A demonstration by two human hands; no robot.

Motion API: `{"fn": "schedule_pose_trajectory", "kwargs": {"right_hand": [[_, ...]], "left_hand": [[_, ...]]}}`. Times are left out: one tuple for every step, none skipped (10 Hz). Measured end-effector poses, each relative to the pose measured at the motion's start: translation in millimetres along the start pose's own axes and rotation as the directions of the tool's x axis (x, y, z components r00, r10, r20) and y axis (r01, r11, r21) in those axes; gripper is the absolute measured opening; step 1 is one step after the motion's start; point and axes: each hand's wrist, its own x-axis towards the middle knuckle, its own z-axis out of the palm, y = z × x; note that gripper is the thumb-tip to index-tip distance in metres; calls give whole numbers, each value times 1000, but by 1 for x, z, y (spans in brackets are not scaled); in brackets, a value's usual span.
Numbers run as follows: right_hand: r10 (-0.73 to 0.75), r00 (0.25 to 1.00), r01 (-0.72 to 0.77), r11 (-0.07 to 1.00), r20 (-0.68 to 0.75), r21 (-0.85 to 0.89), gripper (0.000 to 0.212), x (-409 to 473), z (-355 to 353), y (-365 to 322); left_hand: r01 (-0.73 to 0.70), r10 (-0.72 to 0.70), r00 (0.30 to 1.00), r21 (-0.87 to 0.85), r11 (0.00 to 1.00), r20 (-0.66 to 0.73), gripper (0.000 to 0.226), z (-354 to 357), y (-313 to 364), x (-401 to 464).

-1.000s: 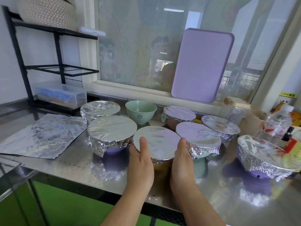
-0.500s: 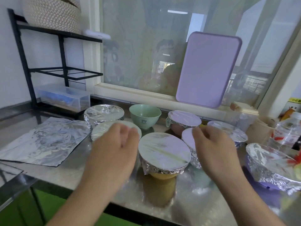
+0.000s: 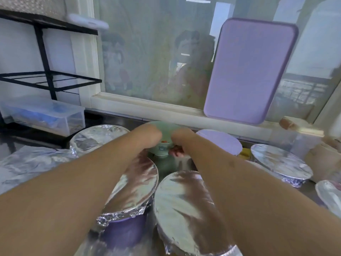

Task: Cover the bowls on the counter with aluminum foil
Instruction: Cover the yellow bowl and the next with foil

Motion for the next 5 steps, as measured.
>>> {"fn": "schedule_pose_trajectory", "kwargs": {"right_hand": [[-70,997,72,992,-21,106,30,-13,0,3],[-162,982,170,983,-101,73,29,-36,-19,-1],[-214,962,230,970,-171,81,25,-82,-55,6],[-279,934,302,950,-222,77,22,-148,-101,32],[-274,924,299,952,-268,59,22,-217,-143,81]], "left_hand": [[-13,13,1000,38,999,-22,36,6,-5,-1],[-41,55,990,107,993,-130,19,-1,3,-17],[-86,91,956,30,996,-280,8,-13,21,-49],[-196,157,912,-67,978,-378,43,-14,45,-88],[-303,250,890,-85,949,-381,43,0,78,-138]]}}
